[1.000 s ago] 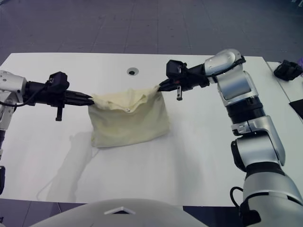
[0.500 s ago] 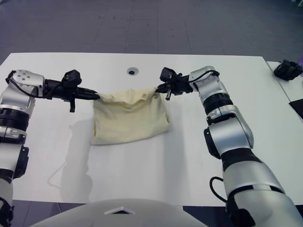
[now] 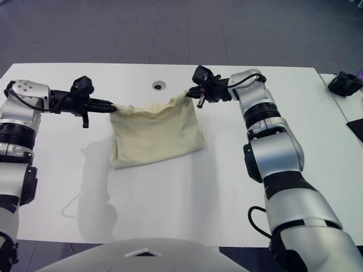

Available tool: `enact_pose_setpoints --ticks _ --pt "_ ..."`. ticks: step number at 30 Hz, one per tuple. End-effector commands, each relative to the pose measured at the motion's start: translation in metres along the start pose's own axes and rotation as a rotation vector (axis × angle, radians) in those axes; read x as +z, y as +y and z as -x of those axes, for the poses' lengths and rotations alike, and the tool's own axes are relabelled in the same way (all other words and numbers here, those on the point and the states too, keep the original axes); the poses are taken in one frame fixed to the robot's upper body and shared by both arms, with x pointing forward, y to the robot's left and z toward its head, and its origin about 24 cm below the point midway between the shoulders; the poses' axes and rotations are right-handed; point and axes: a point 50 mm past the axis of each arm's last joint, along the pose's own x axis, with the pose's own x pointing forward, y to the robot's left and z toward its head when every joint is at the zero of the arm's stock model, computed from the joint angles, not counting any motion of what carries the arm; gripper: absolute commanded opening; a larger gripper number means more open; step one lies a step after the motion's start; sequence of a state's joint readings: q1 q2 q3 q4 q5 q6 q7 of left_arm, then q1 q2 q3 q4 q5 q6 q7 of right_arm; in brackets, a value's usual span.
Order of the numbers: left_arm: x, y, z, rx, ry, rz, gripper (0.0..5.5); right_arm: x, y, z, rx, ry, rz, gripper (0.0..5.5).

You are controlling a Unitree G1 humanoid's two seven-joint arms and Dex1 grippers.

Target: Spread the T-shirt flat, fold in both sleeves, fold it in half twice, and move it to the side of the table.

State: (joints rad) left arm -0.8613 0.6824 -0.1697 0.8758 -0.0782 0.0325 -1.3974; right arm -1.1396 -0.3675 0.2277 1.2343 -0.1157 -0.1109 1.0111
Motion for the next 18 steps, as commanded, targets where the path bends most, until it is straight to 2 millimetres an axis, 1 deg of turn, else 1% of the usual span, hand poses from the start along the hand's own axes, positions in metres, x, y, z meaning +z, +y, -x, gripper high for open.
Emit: enact_pose_setpoints --ticks 1,4,7,10,13,14,15,16,18 --pt "-0.005 0.004 -0.006 0.033 0.04 0.014 0.02 -0.013 0.006 -0.009 -0.057 0.021 -0.041 0.0" --pt "-0.006 0.005 -0.01 0.049 0.045 0.018 0.02 -0.017 0.009 -0.013 -0.085 0.027 -0.056 0.0" --pt "-0.005 0.006 -0.013 0.061 0.038 0.018 0.02 -0.016 0.012 -0.017 -0.08 0.012 -0.063 0.0" --pt "-0.002 0.008 -0.018 0.071 0.048 0.007 0.02 -0.019 0.013 -0.017 -0.089 0.004 -0.077 0.0" --pt "-0.003 0.01 -0.018 0.111 0.059 0.003 0.02 -0.019 0.012 -0.018 -0.119 0.0 -0.067 0.0" --pt "-0.003 0.012 -0.018 0.141 0.062 0.0 0.02 -0.018 0.011 -0.018 -0.158 0.0 -0.052 0.35" --pt "-0.004 0.015 -0.017 0.186 0.064 0.013 0.02 -0.018 0.008 -0.017 -0.214 -0.006 -0.048 0.45" --pt "-0.005 0.017 -0.016 0.224 0.063 0.026 0.38 -0.018 0.005 -0.016 -0.258 -0.021 -0.066 0.57" --pt "-0.008 0.019 -0.014 0.28 0.063 0.054 0.73 -0.019 0.0 -0.011 -0.335 -0.051 -0.101 0.95"
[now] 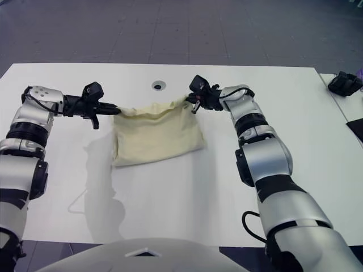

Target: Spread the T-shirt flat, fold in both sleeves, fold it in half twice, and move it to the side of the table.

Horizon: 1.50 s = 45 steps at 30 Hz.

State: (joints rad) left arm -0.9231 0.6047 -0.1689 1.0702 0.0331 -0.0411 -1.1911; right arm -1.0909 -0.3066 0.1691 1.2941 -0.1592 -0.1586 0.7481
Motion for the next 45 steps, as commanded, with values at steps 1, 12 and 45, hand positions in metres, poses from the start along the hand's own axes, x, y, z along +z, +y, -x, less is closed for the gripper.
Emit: enact_pose_setpoints --ticks 1,12,45 --pt "0.002 0.011 0.005 0.139 0.002 0.037 0.86 -0.003 -0.013 0.007 -0.167 -0.061 -0.068 1.07" --pt "-0.009 -0.012 0.015 0.276 -0.001 -0.057 2.73 -0.009 -0.002 0.014 -0.191 -0.171 0.112 2.87" --pt "0.021 -0.047 -0.047 0.056 0.268 -0.662 5.39 -0.029 0.12 0.105 0.654 0.04 0.578 5.39"
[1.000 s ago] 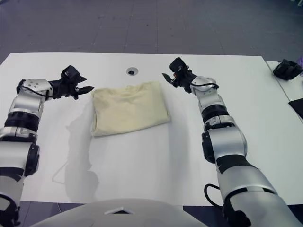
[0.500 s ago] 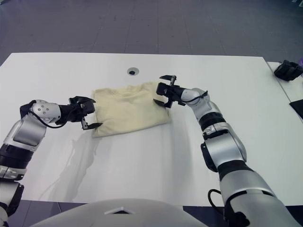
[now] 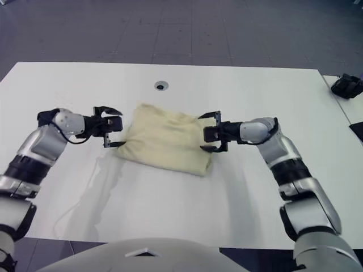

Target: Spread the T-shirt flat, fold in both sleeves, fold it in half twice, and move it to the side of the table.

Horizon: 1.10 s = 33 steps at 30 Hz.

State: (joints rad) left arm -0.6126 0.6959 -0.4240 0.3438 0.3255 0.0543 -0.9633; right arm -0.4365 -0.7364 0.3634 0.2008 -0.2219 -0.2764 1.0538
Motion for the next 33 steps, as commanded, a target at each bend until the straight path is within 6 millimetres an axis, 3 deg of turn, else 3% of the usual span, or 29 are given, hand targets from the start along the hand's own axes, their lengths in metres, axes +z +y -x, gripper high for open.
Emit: enact_pose_setpoints --ticks 1,4,7,11,15,21,25,29,33 --pt "0.017 0.027 -0.019 0.088 -0.025 -0.092 5.39 0.054 0.031 0.002 0.205 -0.152 -0.067 5.39" --pt "0.029 0.047 -0.013 0.184 -0.091 -0.095 5.39 0.071 0.007 0.004 0.048 -0.234 -0.129 5.39" --pt "0.029 0.055 0.005 0.225 -0.159 -0.074 5.39 0.055 -0.018 0.016 -0.145 -0.145 -0.161 5.39" --pt "0.013 0.03 0.03 0.16 -0.182 -0.038 5.39 0.021 -0.016 0.034 -0.215 0.028 -0.156 5.39" --pt "0.006 -0.003 0.036 0.106 -0.164 0.025 5.39 0.0 -0.005 0.043 -0.216 0.128 -0.142 5.39" --pt "0.015 -0.038 0.019 0.041 -0.164 0.081 5.39 -0.008 0.014 0.041 -0.127 0.185 -0.067 5.39" --pt "0.009 -0.047 0.002 -0.001 -0.104 0.048 5.39 -0.001 0.026 0.033 -0.041 0.161 -0.039 5.39" --pt "0.003 -0.036 -0.016 -0.01 -0.051 -0.002 5.39 0.011 0.036 0.025 0.025 0.116 -0.025 5.39" --pt "0.013 -0.005 -0.034 0.028 -0.051 -0.095 5.39 0.027 0.04 0.019 0.07 0.059 -0.005 5.39"
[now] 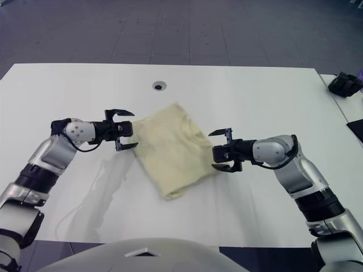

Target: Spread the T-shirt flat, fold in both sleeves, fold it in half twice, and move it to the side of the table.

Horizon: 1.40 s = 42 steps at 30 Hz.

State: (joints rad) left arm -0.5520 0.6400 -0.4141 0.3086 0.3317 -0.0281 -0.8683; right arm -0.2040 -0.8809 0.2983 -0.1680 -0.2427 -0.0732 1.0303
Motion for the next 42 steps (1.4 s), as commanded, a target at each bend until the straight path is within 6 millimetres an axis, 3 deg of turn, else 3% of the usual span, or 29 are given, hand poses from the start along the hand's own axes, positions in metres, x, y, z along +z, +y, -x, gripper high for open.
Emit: enact_pose_setpoints --ticks 1,6,8,11,14,16,18,24,26,29,36,42 --pt "0.0 0.017 -0.026 -0.024 0.045 -0.077 5.39 0.019 0.008 -0.008 0.064 -0.069 0.014 5.39" --pt "0.024 0.046 -0.042 0.057 -0.037 -0.112 5.39 0.043 0.003 -0.022 0.024 -0.17 -0.006 5.39" --pt "0.022 0.051 -0.038 0.101 -0.056 -0.109 5.39 0.049 -0.002 -0.021 -0.025 -0.21 -0.039 5.39" --pt "0.004 0.054 -0.012 0.129 -0.074 -0.087 5.39 0.049 -0.015 -0.01 -0.131 -0.223 -0.082 5.39" --pt "-0.005 0.049 0.034 0.149 -0.126 -0.041 5.39 0.046 -0.02 0.012 -0.215 -0.201 -0.125 5.39" --pt "0.002 0.03 0.069 0.095 -0.198 0.032 5.39 0.05 -0.009 0.027 -0.212 -0.204 -0.185 5.39" --pt "0.016 0.0 0.098 -0.038 -0.273 0.116 5.39 0.055 0.01 0.039 -0.152 -0.209 -0.252 5.39" --pt "0.04 -0.092 0.136 -0.453 -0.297 0.251 5.39 0.065 0.074 0.055 0.196 -0.165 -0.346 5.39" --pt "0.041 -0.1 0.138 -0.497 -0.279 0.262 5.39 0.066 0.08 0.057 0.238 -0.151 -0.359 5.39" --pt "0.041 -0.106 0.135 -0.474 -0.262 0.268 5.39 0.066 0.073 0.056 0.195 -0.144 -0.352 5.39" --pt "0.043 -0.112 0.108 -0.233 -0.167 0.152 5.39 0.063 0.066 0.054 0.131 -0.091 -0.304 5.39" --pt "0.051 -0.126 0.089 -0.195 -0.162 0.032 5.39 0.059 0.069 0.052 0.141 -0.047 -0.28 5.39"
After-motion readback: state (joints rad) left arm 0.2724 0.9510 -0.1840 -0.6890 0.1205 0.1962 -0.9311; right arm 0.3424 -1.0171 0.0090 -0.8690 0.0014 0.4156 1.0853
